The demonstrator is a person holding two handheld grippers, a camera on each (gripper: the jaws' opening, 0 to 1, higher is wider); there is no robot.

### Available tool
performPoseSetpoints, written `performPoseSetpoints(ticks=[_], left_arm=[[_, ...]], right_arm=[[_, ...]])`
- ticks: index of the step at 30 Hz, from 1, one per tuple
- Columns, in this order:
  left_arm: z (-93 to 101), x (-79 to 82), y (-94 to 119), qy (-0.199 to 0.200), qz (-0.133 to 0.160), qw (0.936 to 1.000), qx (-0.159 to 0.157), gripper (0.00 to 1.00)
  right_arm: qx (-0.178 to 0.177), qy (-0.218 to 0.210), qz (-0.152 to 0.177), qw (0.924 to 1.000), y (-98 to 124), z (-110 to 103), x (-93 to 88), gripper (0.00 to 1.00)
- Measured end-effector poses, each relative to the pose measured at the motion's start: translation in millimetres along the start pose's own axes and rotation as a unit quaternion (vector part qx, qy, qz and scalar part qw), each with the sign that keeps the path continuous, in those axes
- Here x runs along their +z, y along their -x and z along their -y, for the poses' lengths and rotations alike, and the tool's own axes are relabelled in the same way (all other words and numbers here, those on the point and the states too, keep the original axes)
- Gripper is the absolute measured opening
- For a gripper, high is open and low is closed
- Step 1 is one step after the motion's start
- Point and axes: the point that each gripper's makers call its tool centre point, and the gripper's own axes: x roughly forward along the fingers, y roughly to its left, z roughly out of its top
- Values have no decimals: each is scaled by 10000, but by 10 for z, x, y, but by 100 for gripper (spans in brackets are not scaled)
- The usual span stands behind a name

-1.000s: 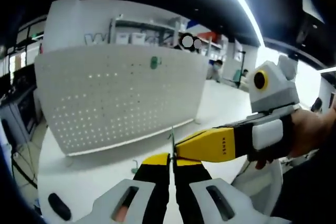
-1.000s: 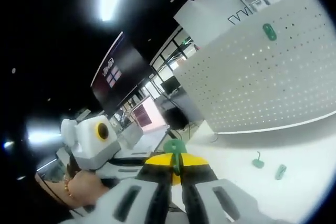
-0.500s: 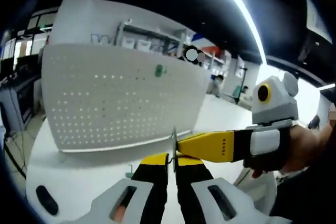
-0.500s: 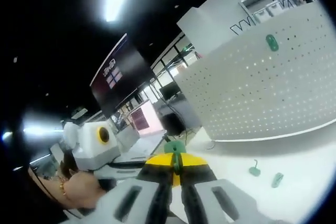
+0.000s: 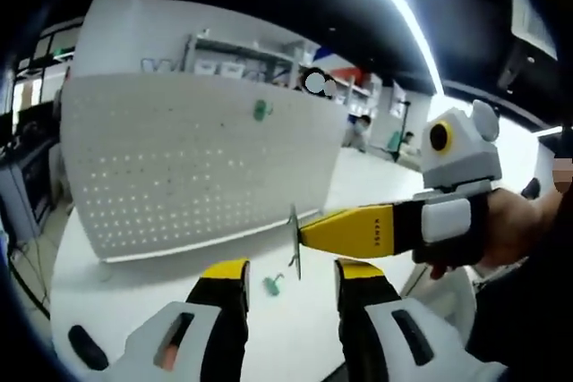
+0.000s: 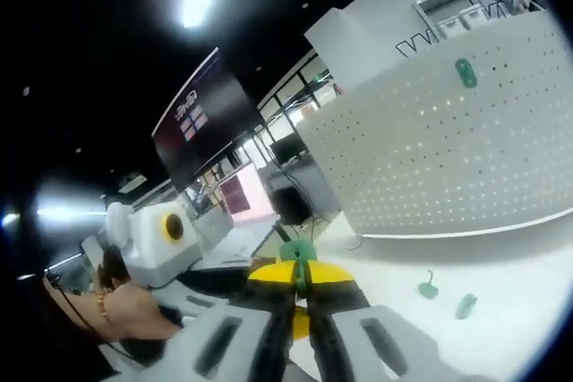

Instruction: Insert the hook assembly into the mounting plate slot until the hook locks in place.

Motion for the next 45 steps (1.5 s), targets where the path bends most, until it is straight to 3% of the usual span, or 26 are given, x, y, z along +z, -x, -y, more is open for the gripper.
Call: performPoseSetpoints(ticks=[3, 8, 13, 19, 28, 34, 42, 45], left_arm=[[35, -28, -1, -14, -61, 10000, -39, 45], [94, -53, -11, 6, -56, 9999, -111, 60], [15, -84, 2, 182, -53, 9998, 36, 81], [-20, -76, 31, 169, -44, 9998, 110, 94], [-17, -163, 61, 370, -198, 9990, 149, 97], [-34, -198, 70, 385, -229, 9988, 214, 100], [-4, -210, 56, 524, -274, 9981, 195, 100], [0, -211, 68, 482, -313, 9981, 215, 100]], right_arm=[[-58, 62, 154, 9998, 32, 19, 80, 1], [-138, 169, 205, 9995, 56, 63, 127, 1], [-205, 246, 222, 9992, 71, 116, 153, 1], [-256, 417, 209, 9986, 70, 169, 171, 1], [-461, 598, 414, 9963, 53, 316, 298, 1], [-646, 1005, 492, 9916, 27, 463, 386, 1], [-1147, 1081, 1098, 9814, 56, 842, 807, 1], [-1276, 1194, 1140, 9780, 37, 982, 925, 1]])
